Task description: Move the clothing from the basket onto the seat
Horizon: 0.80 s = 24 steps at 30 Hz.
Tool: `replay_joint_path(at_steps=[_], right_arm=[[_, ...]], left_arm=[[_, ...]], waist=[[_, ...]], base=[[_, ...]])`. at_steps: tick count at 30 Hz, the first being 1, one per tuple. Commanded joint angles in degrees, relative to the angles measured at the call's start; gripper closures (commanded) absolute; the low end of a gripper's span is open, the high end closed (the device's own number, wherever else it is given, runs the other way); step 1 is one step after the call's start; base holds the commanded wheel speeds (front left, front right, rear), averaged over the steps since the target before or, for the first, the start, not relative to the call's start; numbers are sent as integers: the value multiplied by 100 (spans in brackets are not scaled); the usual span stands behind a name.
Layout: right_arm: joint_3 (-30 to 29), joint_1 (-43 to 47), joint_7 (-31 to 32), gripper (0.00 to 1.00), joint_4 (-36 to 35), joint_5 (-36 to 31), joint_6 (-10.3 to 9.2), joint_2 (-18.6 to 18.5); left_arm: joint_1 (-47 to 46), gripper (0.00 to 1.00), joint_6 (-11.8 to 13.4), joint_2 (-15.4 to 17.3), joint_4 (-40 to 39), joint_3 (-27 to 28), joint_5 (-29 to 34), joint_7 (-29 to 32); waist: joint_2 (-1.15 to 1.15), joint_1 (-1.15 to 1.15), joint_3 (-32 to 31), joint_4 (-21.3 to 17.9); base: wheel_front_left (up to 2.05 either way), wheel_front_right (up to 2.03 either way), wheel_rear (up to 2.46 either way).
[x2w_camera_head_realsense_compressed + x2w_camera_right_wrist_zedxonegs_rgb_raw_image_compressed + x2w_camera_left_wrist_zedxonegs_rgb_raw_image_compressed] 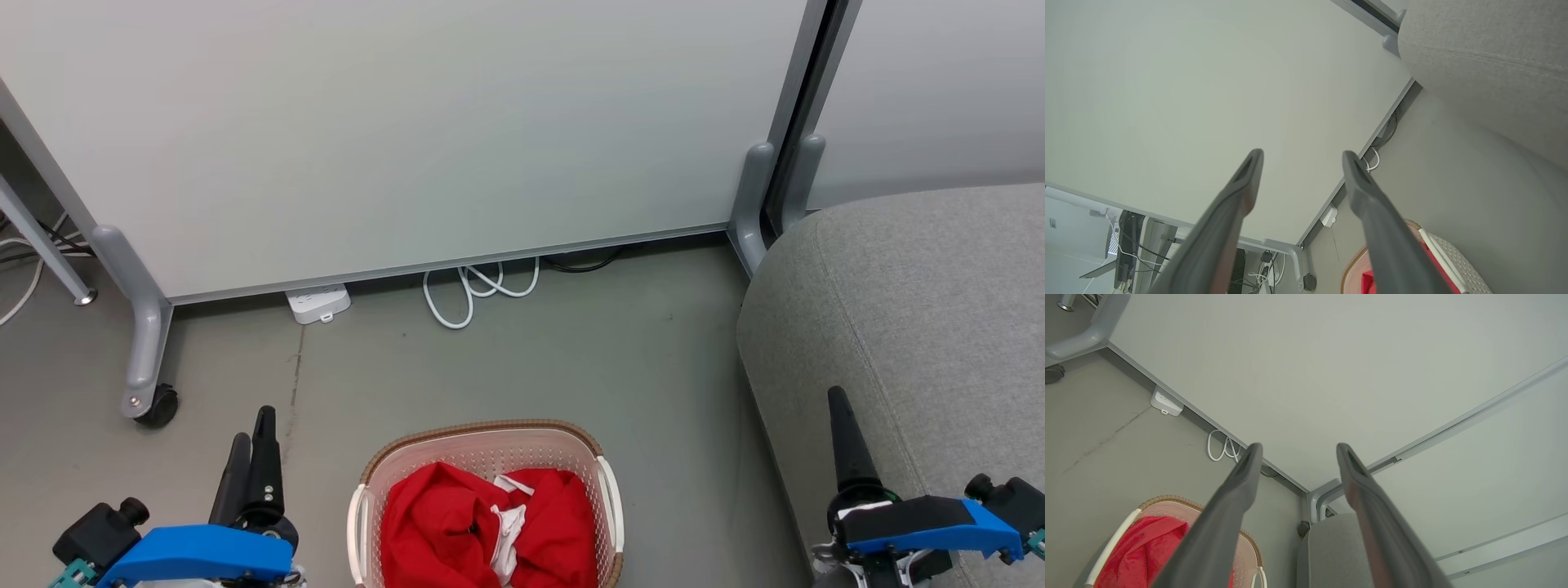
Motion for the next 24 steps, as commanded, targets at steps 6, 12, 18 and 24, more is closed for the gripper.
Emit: replay_joint_path(at_steps=[6,12,18,24], right_arm=[[138,-168,-164,0,-54,-755,2,-31],[238,-167,-280,0,-17,-1286,2,-34],[310,-160,-384,0,25,-1752,2,-37],[369,-169,-499,0,80,-2259,1,-40]], left_arm=[[-194,0,65,60,-34,-173,856,-169],[-209,0,88,72,23,-285,1404,-283],[-208,0,119,84,65,-378,1872,-391],[-221,0,154,110,112,-502,2379,-506]], waist=[[0,0,7,7],[0,0,6,16],[0,0,0,25],[0,0,2,34]], base=[[0,0,0],[0,0,0],[0,0,0],[0,0,0]])
